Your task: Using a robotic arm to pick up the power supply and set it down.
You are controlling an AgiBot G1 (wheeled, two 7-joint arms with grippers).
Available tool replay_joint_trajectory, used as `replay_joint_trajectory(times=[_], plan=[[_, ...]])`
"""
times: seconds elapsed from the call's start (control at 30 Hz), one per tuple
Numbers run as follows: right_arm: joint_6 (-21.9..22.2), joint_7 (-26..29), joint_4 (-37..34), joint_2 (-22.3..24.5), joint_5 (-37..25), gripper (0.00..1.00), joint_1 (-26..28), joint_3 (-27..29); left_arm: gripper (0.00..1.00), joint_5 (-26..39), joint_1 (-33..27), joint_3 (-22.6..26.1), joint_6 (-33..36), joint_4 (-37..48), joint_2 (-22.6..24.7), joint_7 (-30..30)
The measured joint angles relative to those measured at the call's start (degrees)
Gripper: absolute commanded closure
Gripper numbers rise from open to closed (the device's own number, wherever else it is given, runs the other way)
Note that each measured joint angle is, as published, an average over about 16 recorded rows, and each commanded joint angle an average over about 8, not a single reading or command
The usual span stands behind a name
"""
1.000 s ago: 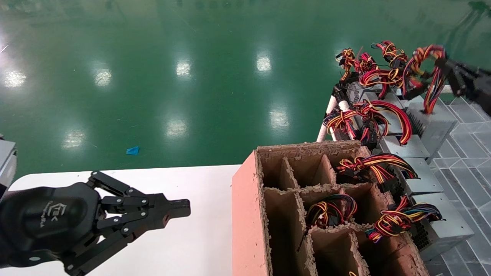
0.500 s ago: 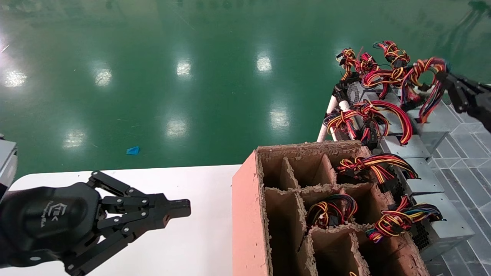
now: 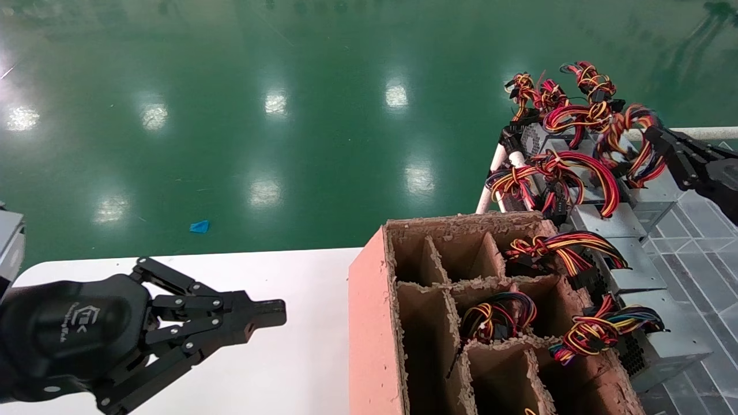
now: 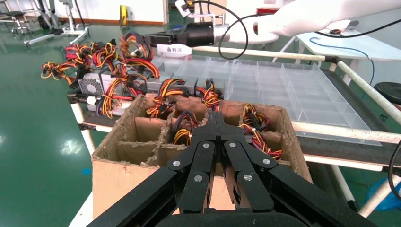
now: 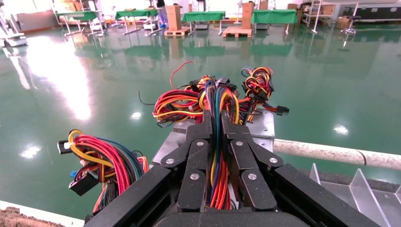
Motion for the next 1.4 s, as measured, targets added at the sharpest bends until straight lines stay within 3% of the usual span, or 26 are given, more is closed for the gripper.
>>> replay_joint_trajectory(times=[0.67,0.7,0.93,0.97,1.4], plan=[[-9.2,0.5,7.2,0.9,0.0,0.00,0.9,-1.0,1.00,0.0,0.0,0.0,0.0,0.0,0.0,0.0],[-9.4,0.9,8.0,0.9,0.2,0.00,0.7,-1.1,0.96,0.0,0.0,0.0,0.0,0.0,0.0,0.0],[-10.1,4.8,15.2,1.8,1.2,0.00,-1.7,-2.2,0.08,0.0,0.0,0.0,0.0,0.0,0.0,0.0],[-10.2,5.4,16.4,1.9,1.3,0.00,-2.0,-2.4,0.00,0.0,0.0,0.0,0.0,0.0,0.0,0.0],[-11.6,13.5,31.5,3.4,3.5,0.00,-7.0,-4.8,0.00,0.0,0.0,0.0,0.0,0.0,0.0,0.0]])
